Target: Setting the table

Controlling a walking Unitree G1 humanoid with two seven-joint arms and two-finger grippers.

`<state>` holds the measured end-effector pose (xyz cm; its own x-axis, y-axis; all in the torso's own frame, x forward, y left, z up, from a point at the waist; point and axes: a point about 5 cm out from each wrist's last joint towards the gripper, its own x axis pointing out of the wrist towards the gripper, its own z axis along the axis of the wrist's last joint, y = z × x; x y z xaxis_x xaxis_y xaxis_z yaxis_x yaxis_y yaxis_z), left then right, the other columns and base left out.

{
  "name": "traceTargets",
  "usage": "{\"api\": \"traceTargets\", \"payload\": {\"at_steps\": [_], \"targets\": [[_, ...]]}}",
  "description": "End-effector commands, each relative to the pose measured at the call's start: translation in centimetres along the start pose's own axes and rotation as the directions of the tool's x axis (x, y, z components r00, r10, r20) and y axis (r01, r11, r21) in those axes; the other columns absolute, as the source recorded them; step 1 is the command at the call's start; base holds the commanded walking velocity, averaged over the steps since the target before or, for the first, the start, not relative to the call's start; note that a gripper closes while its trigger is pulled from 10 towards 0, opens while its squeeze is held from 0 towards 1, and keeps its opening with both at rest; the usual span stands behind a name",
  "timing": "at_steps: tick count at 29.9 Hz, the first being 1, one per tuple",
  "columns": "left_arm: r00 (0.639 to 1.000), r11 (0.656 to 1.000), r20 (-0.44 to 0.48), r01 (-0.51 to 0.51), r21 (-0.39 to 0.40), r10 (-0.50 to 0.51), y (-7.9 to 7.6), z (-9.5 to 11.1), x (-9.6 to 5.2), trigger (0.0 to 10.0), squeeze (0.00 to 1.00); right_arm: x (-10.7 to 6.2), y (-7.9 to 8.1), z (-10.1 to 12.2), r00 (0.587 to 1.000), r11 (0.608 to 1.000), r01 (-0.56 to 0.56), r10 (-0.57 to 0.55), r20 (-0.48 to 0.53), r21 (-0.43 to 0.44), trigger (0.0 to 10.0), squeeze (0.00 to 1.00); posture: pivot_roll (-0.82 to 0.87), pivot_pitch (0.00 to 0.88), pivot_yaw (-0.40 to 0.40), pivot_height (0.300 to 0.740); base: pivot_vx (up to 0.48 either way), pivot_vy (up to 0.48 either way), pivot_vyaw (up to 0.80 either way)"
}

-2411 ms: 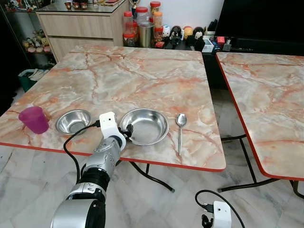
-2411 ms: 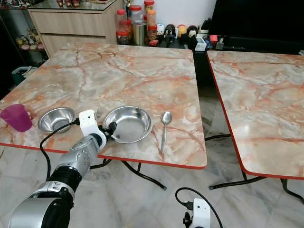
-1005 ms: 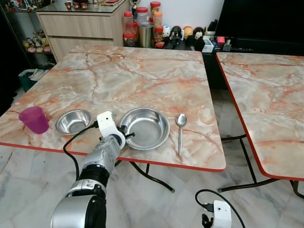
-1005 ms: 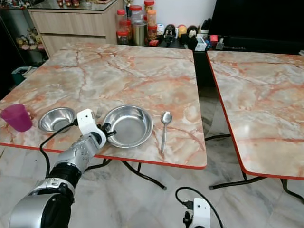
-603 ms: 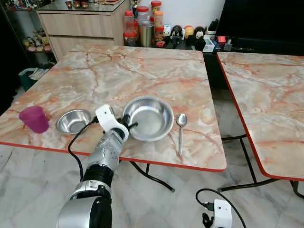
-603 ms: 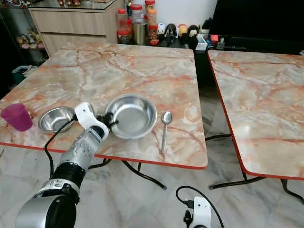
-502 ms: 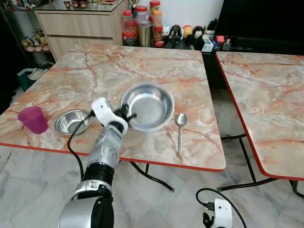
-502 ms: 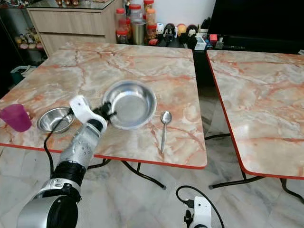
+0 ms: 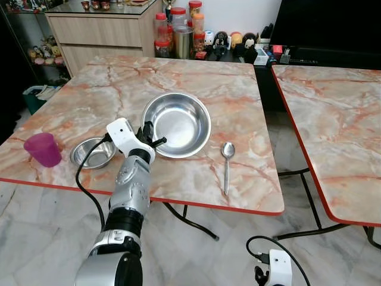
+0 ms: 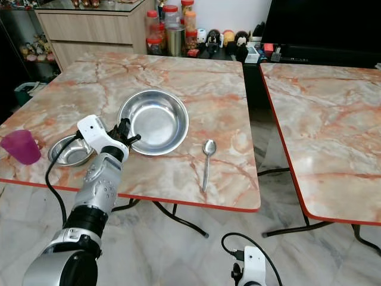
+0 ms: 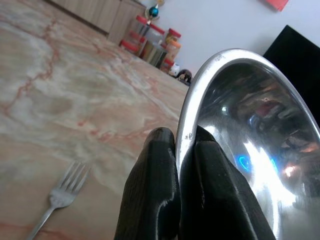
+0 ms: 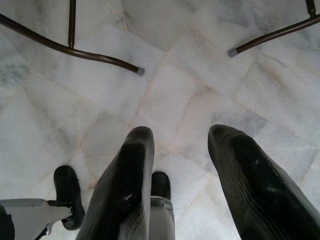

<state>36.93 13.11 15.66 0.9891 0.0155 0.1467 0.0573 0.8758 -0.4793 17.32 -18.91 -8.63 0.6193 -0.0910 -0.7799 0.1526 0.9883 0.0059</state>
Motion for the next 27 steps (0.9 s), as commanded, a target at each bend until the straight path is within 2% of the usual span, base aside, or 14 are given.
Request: {"api": "traceTargets", "payload": {"at_steps": [1, 3, 6, 11, 27], "targets": [[0.999, 0.999, 0.034, 0.024, 0.028, -0.025, -0.6, 0.6, 0.0, 10.0, 0.0, 0.0, -0.5, 0.1, 1.0, 1.0, 0.012, -0.012, 0.007, 0.001, 10.0, 0.0, 0.04, 0.0, -0.025, 0.736, 0.0, -0.371, 0.0], [0.999, 0.999, 0.035, 0.024, 0.029, -0.025, -0.5, 0.5, 0.0, 10.0, 0.0, -0.1, -0.5, 0.0, 1.0, 1.0, 0.013, -0.013, 0.004, -0.006, 10.0, 0.0, 0.04, 0.0, -0.025, 0.736, 0.0, -0.371, 0.0], [0.999, 0.999, 0.04, 0.035, 0.042, -0.036, -0.5, 0.5, 0.0, 10.0, 0.0, -0.1, -0.5, -0.2, 1.0, 0.998, 0.014, -0.014, 0.0, -0.062, 10.0, 0.0, 0.04, 0.0, -0.023, 0.736, 0.252, -0.387, 0.47], [0.998, 0.998, 0.049, 0.035, 0.05, -0.037, -0.5, 0.6, -0.1, 10.0, 0.0, -0.1, -0.6, -0.2, 0.999, 0.999, 0.033, -0.033, 0.003, -0.03, 10.0, 0.0, 0.04, 0.0, -0.02, 0.736, 0.259, -0.394, 0.8], [0.995, 0.998, 0.086, 0.052, 0.04, -0.056, -0.9, 1.6, 0.3, 10.0, 0.0, -0.1, -0.7, -0.2, 0.999, 0.998, 0.05, -0.049, -0.014, 0.045, 10.0, 0.0, 0.04, 0.0, -0.014, 0.736, 0.255, -0.401, -0.04]]}}
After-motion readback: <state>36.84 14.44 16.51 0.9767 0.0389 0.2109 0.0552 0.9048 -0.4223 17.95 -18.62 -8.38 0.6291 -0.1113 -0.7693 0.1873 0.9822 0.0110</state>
